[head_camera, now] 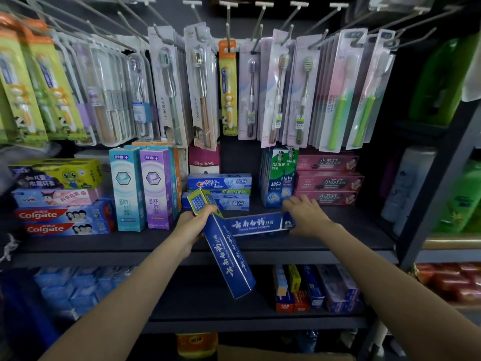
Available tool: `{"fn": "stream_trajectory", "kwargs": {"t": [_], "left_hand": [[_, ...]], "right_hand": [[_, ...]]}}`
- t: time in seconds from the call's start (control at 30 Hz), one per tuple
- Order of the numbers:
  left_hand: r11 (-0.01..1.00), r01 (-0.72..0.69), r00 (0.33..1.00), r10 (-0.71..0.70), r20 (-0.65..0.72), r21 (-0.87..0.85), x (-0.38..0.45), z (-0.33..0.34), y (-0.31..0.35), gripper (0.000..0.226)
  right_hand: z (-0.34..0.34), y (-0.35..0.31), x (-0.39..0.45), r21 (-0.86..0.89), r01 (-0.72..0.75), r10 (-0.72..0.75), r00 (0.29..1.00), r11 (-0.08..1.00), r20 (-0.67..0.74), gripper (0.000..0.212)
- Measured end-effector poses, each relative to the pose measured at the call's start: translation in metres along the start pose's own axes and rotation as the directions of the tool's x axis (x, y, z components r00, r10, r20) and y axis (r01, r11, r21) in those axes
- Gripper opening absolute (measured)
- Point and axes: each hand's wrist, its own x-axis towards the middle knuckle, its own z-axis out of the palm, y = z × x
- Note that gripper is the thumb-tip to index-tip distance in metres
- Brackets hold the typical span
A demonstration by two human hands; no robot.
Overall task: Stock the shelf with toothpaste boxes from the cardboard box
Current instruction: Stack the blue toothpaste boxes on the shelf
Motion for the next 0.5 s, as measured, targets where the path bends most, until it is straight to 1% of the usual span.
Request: {"fn": "stream_trajectory", "kwargs": {"t": [0.07,0.13,0.23,0.33,0.4,0.5], "left_hand": [[1.0,-0.015,1.0,0.016,-0.019,0.005,0.001,-0.003,0.003,0.018],[1.0,-0.015,0.999,0.016,-0.041,0.003,0.001,-0.006,0.006,0.019],[1.0,-0.015,0.998,0.014,-0.053,-0.014,0.002,-0.008,0.01,0.014],[1.0,-0.018,0.998,0.017,-0.06,-0.007,0.004,-0.008,0.01,0.016],[1.0,-0.017,0.998,0.017,-0.058,-0.008,0.004,-0.007,0.009,0.014],[1.0,-0.014,0.998,0.013,-0.058,-0.017,0.003,-0.005,0.007,0.012]], "right_hand": [[-0.008,0.003,-0.002,-0.122,-0.051,0.029,0.984,0.991,-0.177,0.072],[-0.016,0.007,-0.002,-0.162,-0.066,0.021,0.965,0.985,-0.261,0.071],[-0.017,0.012,-0.003,-0.11,-0.077,0.041,0.954,0.991,-0.298,0.067],[-0.013,0.013,-0.005,-0.012,-0.092,0.083,0.944,0.996,-0.318,0.064],[-0.01,0.012,-0.005,0.023,-0.037,0.043,0.953,0.999,-0.3,0.065],[-0.006,0.008,-0.001,0.0,0.056,-0.054,0.967,0.998,-0.25,0.066]]}}
